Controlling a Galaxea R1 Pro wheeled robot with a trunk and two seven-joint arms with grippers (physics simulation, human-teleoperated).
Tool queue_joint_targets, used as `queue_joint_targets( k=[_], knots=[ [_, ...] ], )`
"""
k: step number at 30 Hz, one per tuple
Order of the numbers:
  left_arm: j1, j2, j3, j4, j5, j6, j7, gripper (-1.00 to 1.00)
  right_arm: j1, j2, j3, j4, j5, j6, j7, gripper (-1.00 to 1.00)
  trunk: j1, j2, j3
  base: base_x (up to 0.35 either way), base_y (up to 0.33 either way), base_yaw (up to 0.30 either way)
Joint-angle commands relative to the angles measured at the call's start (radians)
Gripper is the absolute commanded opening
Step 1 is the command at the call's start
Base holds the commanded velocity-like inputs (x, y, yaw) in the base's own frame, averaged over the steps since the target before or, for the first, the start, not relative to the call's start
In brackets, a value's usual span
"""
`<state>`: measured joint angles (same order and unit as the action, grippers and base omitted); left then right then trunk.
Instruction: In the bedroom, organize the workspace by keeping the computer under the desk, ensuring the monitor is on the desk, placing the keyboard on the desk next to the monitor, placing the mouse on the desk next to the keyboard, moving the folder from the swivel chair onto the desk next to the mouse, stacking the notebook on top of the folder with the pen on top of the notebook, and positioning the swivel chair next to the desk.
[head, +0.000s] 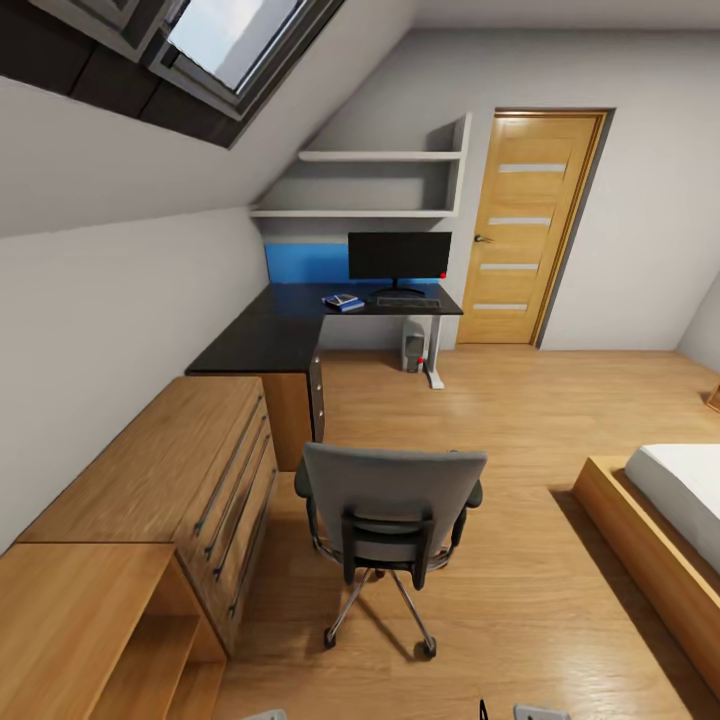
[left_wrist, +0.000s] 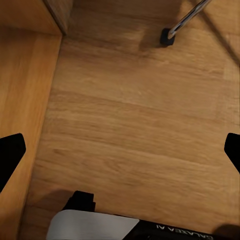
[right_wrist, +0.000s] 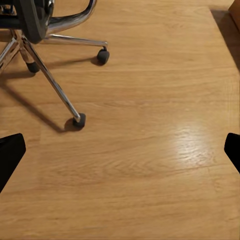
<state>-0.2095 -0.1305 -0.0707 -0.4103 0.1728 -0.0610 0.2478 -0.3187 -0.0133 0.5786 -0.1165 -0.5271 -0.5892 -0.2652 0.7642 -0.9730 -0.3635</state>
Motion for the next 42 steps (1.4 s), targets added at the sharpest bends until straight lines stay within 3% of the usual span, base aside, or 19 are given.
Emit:
queue_joint_targets(
  k=[1, 42],
  knots=[
    [-0.001, 0.001, -0.008, 0.001, 0.01, -0.004, 0.006, 1.0, 0.0, 0.0, 0.009, -0.001, -0.002, 0.0, -0.008, 1.0, 0.004, -0.008, -0.004, 0.0, 0.0, 0.0],
    [-0.001, 0.0, -0.007, 0.007, 0.01, -0.009, 0.006, 1.0, 0.0, -0.001, 0.009, 0.0, -0.002, 0.0, -0.008, 1.0, 0.161, -0.295, -0.133, 0.0, 0.0, 0.0]
  ],
)
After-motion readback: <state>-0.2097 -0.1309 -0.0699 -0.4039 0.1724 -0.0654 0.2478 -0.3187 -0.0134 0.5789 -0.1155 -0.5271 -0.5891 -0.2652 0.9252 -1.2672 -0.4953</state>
